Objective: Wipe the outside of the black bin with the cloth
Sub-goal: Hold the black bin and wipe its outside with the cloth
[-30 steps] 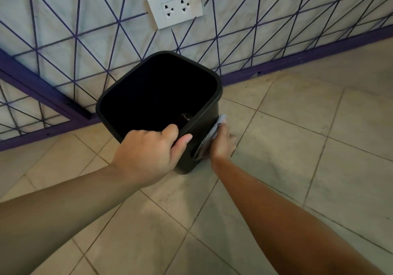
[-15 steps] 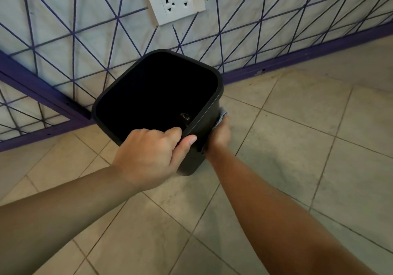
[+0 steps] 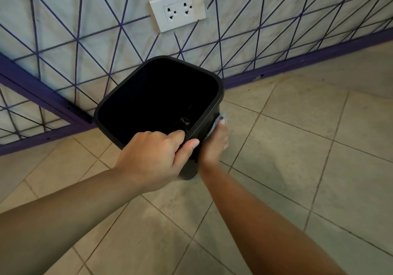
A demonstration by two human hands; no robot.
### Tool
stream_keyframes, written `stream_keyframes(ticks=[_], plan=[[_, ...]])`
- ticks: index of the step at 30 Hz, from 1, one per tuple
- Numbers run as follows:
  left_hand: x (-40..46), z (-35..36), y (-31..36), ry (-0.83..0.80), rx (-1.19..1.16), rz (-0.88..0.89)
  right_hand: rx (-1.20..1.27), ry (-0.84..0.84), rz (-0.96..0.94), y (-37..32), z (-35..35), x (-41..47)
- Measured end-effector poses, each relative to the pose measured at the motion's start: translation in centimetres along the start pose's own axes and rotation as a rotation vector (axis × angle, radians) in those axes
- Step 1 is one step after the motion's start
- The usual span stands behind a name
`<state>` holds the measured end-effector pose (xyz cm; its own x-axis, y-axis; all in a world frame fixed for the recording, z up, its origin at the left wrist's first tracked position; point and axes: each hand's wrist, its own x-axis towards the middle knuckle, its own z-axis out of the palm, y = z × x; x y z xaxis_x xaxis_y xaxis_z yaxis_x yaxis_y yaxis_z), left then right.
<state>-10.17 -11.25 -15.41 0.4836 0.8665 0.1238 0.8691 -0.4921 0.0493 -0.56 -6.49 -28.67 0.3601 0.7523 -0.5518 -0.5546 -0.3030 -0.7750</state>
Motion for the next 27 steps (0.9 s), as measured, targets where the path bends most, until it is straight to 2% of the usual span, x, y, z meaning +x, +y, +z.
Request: stream_keyframes(ticks=[3, 5, 8, 12, 17, 21, 24, 27], plan=[[-0.1, 0.1, 0.0, -0.005, 0.005, -0.004, -0.093, -0.012, 0.047, -0.4, -0.5, 1.6], [-0.1, 0.0, 0.1, -0.002, 0.002, -0.008, -0.204, -0.05, -0.063, -0.4, 0.0, 0.9], [0.1, -0.2, 0.2, -0.001, -0.001, -0.013, -0.093, -0.032, -0.139, -0.3, 0.1, -1.9], [0.0, -0.1, 0.3, -0.029, -0.024, -0.046, -0.046, 0.02, 0.094, -1.4, 0.0, -0.2], [0.2, -0.2, 0.3, -0.023, -0.023, -0.027, -0.059, -0.057, 0.065, -1.6, 0.1, -2.9], [0.0, -0.2, 0.2, -0.046, -0.024, -0.02, -0.014, 0.004, 0.319, -1.2, -0.6, -0.1], [0.1, -0.2, 0.1, -0.043, -0.026, -0.017, 0.022, -0.034, 0.252, -1.5, -0.1, -0.8], [0.1, -0.2, 0.1, -0.033, -0.029, -0.014, 0.043, 0.01, 0.19, -1.0, -0.1, -2.2]])
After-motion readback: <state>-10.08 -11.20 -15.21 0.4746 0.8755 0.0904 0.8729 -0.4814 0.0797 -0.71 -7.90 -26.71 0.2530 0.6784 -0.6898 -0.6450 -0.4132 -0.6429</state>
